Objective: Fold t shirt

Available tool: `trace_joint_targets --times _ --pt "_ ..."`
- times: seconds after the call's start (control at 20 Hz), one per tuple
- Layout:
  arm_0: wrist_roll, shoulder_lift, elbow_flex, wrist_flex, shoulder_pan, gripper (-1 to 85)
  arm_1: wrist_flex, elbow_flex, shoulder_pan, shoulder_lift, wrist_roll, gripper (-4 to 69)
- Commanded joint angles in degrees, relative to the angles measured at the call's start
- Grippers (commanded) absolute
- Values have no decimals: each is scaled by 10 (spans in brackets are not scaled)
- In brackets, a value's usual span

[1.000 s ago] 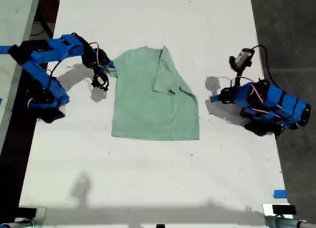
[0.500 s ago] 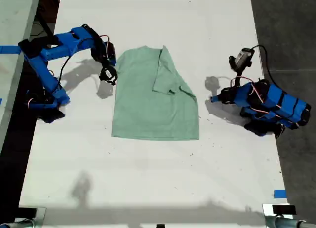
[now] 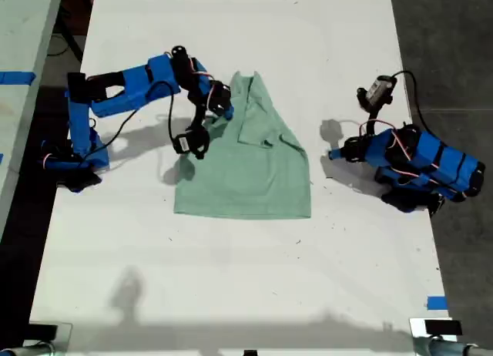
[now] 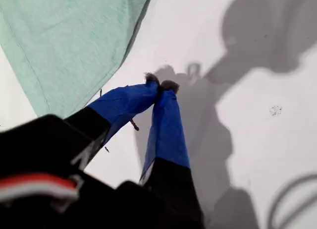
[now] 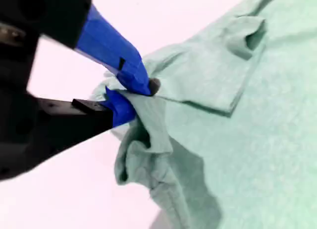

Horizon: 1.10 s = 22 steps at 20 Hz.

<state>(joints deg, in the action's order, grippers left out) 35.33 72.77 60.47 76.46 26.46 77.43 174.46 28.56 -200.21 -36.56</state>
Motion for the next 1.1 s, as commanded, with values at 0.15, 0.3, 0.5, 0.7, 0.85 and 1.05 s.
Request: trace_joint_targets --times 0.15,0.3,0.5,0.7,0.85,1.05 --pt "-4 -20 -50 12 10 314 0 26 -6 -5 -10 14" --pt "-4 117 -36 27 57 45 0 26 -6 -5 -11 14" --pt "-4 366 69 -10 93 -1 0 26 -7 -5 -11 14" --pt "-27 781 555 -246 81 -1 0 26 -7 -5 -10 14" --pt "-42 1147 925 -271 136 -1 0 26 -7 -5 -9 14" --pt "64 1334 1248 -321 132 -1 0 26 -6 -5 -7 14"
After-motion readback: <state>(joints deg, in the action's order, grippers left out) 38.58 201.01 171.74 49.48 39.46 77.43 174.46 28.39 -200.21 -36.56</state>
